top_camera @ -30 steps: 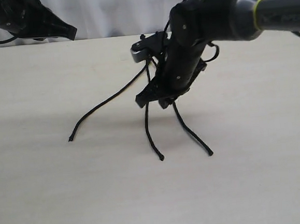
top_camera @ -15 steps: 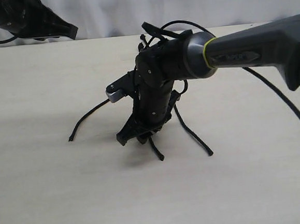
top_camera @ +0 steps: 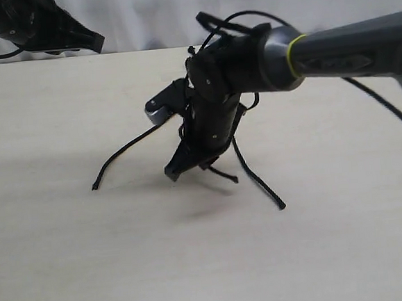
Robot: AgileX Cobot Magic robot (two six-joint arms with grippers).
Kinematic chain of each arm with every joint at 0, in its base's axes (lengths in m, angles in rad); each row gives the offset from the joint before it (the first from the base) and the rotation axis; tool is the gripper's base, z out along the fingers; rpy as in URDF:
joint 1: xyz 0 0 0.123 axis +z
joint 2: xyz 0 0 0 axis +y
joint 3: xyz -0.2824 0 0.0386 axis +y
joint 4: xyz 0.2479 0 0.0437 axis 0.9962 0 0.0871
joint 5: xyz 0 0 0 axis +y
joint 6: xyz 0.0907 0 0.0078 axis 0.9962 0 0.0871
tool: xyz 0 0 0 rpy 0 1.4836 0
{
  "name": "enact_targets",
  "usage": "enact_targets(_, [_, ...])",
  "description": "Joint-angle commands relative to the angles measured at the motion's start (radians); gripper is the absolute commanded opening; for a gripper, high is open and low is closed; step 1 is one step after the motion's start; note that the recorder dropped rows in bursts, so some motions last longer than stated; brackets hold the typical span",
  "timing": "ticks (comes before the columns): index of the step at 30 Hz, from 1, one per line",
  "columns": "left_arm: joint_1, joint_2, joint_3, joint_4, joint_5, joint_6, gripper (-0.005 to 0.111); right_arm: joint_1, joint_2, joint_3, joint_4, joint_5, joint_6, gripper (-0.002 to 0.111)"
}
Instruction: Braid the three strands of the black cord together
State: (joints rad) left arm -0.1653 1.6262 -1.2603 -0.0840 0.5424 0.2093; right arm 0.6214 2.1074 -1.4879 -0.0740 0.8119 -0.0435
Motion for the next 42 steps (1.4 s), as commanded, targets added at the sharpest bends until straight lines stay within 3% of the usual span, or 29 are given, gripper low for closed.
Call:
enact_targets(1, [-0.004,-0.003,0.002,-0.005,-0.002,0.000,0.000,-0.075,-0.088,0.000,-0.092,0.004,0.003,0.004])
enact_targets(10, [-0.004,-0.003,0.002,-0.007,0.000,0.000,0.000,-0.264,-0.042,0.004,-0.092,0.043,0.034,0.004])
enact_targets(16, [-0.004,-0.003,0.002,-0.007,0.000,0.000,0.000,-0.255,0.102,0.006,0.007,0.069,0.022,0.004])
enact_targets(22, [-0.004,-0.003,0.002,-0.008,-0.005,0.000,0.000,-0.111,0.111,0.004,0.455,0.163,-0.398,0.004])
enact_targets(25, [-0.004,-0.003,0.002,-0.008,-0.005,0.000,0.000,-0.049,0.076,-0.031,0.340,0.163,-0.350,0.004])
enact_targets(29, [-0.004,-0.003,0.002,-0.008,-0.005,0.000,0.000,-0.066,-0.009,-0.036,0.241,0.130,-0.274,0.004])
enact_targets(42, [-0.004,-0.003,0.002,-0.008,-0.005,0.000,0.000,-0.290,-0.135,-0.030,0.148,0.106,-0.181,0.004])
